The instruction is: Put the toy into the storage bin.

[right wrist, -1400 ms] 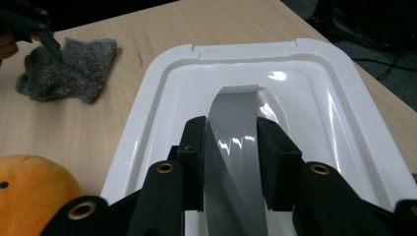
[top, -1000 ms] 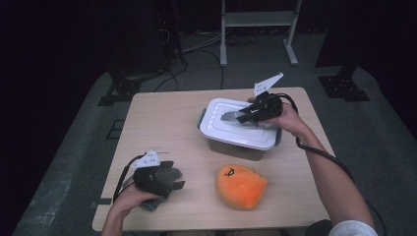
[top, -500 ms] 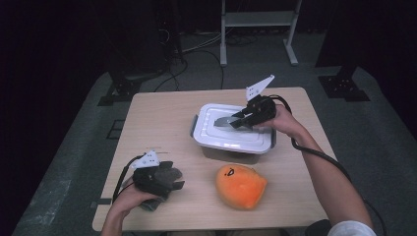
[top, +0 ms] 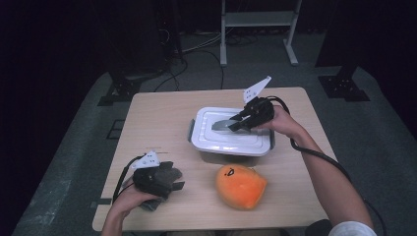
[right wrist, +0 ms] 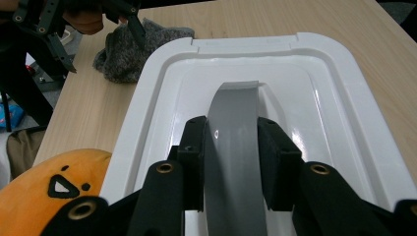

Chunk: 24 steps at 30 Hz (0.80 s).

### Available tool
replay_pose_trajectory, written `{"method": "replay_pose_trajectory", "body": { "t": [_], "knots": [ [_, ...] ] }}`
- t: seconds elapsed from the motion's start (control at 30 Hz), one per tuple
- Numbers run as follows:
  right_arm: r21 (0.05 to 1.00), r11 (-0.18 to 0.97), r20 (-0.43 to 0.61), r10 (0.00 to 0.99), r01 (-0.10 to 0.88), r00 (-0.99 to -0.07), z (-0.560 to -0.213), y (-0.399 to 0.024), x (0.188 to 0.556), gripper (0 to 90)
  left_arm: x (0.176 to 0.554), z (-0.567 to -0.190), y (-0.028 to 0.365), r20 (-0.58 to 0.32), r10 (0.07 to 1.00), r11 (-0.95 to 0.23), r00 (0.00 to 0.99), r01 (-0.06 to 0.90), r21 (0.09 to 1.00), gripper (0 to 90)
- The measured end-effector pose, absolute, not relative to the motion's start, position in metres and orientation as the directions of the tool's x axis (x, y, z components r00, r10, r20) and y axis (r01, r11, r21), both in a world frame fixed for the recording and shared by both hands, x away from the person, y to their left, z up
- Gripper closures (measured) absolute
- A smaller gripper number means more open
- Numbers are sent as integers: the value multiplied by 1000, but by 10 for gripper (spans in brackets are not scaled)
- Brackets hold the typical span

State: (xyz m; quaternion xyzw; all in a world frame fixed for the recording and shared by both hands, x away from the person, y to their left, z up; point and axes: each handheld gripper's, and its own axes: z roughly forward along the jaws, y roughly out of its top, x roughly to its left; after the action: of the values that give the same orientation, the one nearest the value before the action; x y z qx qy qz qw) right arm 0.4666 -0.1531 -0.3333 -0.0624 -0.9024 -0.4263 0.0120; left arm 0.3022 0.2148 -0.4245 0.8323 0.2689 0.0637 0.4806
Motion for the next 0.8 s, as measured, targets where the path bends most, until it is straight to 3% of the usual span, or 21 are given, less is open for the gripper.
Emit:
{"method": "replay_pose_trajectory", "body": {
  "t": [0.8],
  "knots": [
    [772, 622, 76, 115, 131, -991, -324, -152, 463, 661, 301, -424, 216, -154, 506, -391, 849, 385, 836, 90]
  ]
}}
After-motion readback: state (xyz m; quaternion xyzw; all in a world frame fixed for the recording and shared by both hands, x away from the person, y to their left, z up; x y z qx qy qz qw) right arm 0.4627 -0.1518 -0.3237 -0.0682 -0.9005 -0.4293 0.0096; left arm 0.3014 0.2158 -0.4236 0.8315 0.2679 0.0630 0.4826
